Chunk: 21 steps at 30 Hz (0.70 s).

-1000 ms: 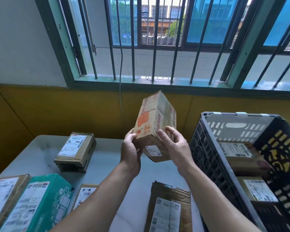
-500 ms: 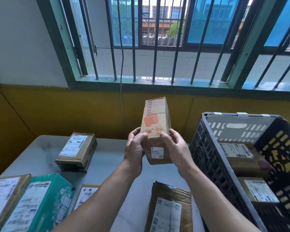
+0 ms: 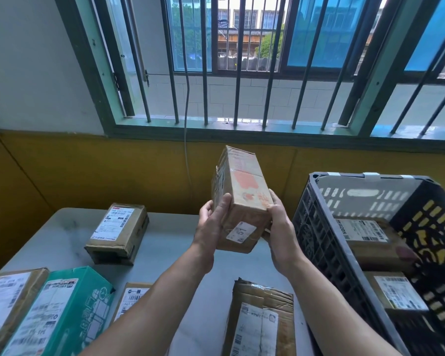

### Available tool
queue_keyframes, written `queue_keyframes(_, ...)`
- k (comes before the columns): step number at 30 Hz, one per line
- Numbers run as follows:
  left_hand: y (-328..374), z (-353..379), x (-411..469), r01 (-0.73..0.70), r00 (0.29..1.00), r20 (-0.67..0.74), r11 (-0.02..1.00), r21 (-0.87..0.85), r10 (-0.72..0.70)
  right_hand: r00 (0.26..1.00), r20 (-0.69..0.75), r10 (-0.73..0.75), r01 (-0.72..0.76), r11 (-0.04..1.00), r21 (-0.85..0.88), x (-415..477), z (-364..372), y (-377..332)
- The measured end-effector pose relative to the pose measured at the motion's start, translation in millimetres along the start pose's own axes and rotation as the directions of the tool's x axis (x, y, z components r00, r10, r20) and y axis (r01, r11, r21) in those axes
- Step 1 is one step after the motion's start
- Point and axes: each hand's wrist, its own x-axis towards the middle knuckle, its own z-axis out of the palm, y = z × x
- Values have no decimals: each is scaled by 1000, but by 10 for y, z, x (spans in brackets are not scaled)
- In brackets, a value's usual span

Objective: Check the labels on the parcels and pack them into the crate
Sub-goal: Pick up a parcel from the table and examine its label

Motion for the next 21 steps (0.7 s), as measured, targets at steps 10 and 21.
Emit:
queue_keyframes(10,-18,-66,28,68,992,-95,993,-101,-78,997,-72,10,-8,1000,26,39,-26,13)
queue_keyframes(21,-131,-127,88,-25,979,-202,994,-105,3,975,-215,53,-113,954,-279,31,-68,104)
